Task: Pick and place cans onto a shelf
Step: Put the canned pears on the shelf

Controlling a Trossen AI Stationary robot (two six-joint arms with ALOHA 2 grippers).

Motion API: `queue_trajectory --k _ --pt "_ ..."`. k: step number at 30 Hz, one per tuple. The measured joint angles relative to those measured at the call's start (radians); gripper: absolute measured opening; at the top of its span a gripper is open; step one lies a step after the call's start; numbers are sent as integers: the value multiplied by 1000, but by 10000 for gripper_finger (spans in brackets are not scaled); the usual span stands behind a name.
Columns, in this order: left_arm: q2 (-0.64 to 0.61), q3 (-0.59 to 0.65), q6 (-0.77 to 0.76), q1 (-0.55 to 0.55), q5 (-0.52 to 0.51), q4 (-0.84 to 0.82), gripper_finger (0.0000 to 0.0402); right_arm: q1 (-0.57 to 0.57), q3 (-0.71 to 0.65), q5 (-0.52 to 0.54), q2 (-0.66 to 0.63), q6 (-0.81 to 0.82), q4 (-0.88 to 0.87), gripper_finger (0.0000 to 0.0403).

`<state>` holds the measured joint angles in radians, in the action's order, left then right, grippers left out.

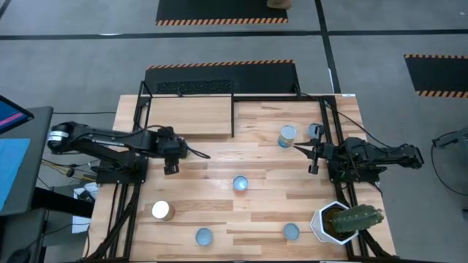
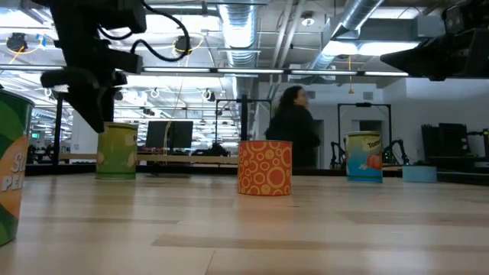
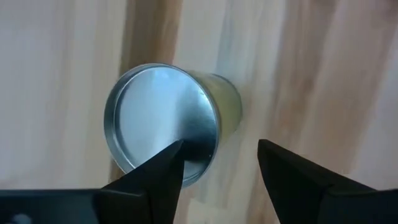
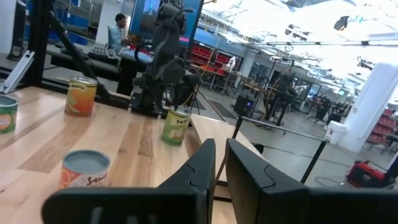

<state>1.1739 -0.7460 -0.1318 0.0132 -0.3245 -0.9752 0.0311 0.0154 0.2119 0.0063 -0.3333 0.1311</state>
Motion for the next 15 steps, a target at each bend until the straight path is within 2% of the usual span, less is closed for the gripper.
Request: queue_trajectory --k 4,6,8,13,15 --pt "72 -13 -13 0 -60 -10 192 0 0 0 0 11 -8 60" --pt "94 -21 -3 0 -79 -9 175 0 0 0 0 12 -8 60" --pt "99 -27 23 1 -85 -4 145 0 0 0 0 12 -8 60" --pt "93 -66 40 1 -85 19 23 0 0 0 0 12 -8 60" --pt "90 -89 37 1 -66 14 11 0 0 -1 0 12 -8 60"
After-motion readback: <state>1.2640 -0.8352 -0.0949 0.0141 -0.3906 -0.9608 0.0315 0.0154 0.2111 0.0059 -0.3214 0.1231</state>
